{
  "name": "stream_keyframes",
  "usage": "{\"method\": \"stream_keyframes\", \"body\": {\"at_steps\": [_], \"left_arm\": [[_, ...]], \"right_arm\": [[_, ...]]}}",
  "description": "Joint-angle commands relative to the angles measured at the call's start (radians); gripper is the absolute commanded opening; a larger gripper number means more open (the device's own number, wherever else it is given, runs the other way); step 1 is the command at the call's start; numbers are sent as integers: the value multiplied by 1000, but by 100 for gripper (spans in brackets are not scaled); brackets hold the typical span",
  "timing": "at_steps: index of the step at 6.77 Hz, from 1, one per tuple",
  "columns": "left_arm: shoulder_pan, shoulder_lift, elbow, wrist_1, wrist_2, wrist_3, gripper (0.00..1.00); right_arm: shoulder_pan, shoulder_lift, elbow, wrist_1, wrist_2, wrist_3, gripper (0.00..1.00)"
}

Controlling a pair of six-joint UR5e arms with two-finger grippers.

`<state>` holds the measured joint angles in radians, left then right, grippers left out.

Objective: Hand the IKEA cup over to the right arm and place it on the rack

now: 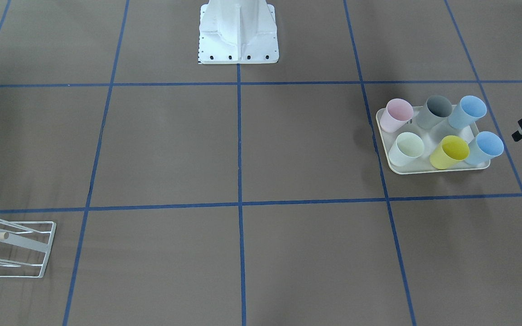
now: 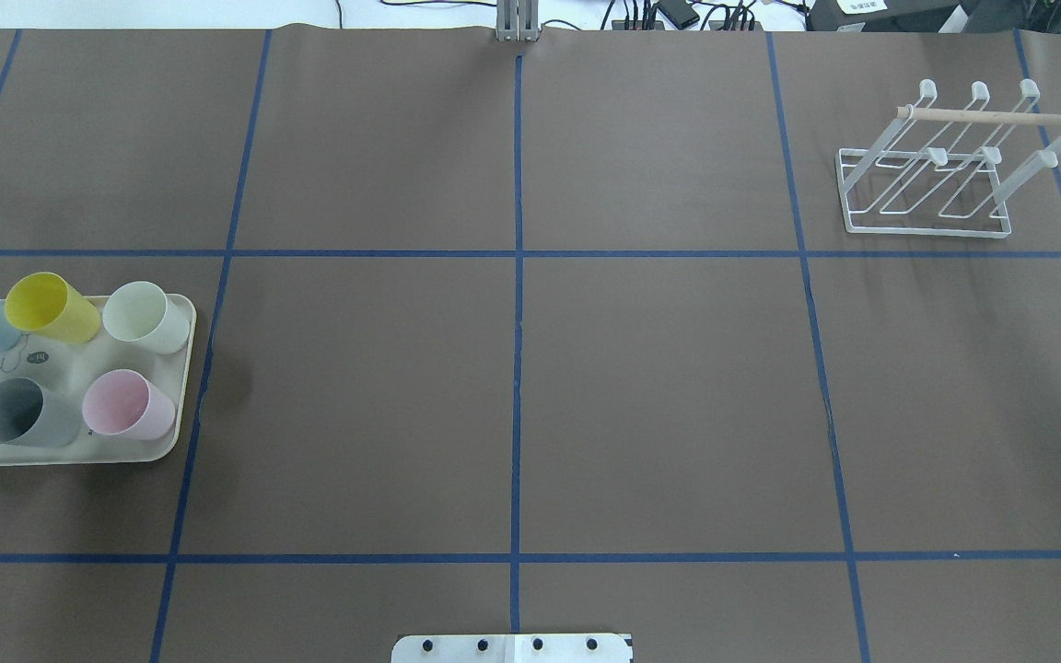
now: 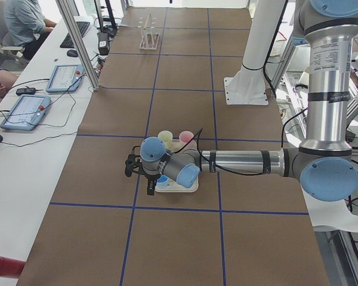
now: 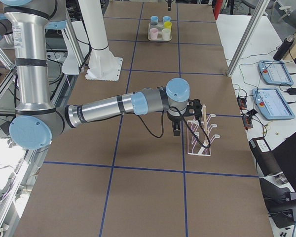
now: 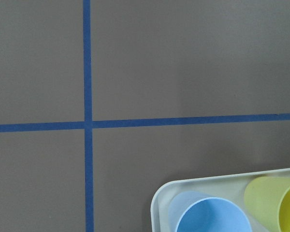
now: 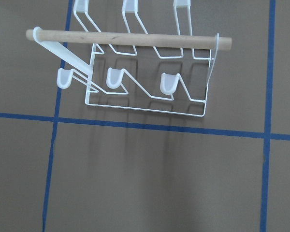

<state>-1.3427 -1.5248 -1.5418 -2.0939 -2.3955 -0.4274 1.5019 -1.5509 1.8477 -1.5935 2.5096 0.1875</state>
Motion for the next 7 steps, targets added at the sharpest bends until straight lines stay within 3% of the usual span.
{"method": "stream_keyframes", "body": {"at_steps": [1, 5, 6, 7], "left_arm": [[29, 0, 20, -20, -1, -2, 98], [117, -15, 49, -20, -2, 3, 98], [120, -18, 63, -20, -2, 9, 86], [120, -18, 66, -20, -2, 10, 65]], "right_arm": [[-19, 6, 19, 0, 0, 27, 100], [-20, 12, 19, -2, 2, 27, 100], [-20, 11, 19, -2, 2, 27, 100], [-20, 11, 19, -2, 2, 27, 100]]}}
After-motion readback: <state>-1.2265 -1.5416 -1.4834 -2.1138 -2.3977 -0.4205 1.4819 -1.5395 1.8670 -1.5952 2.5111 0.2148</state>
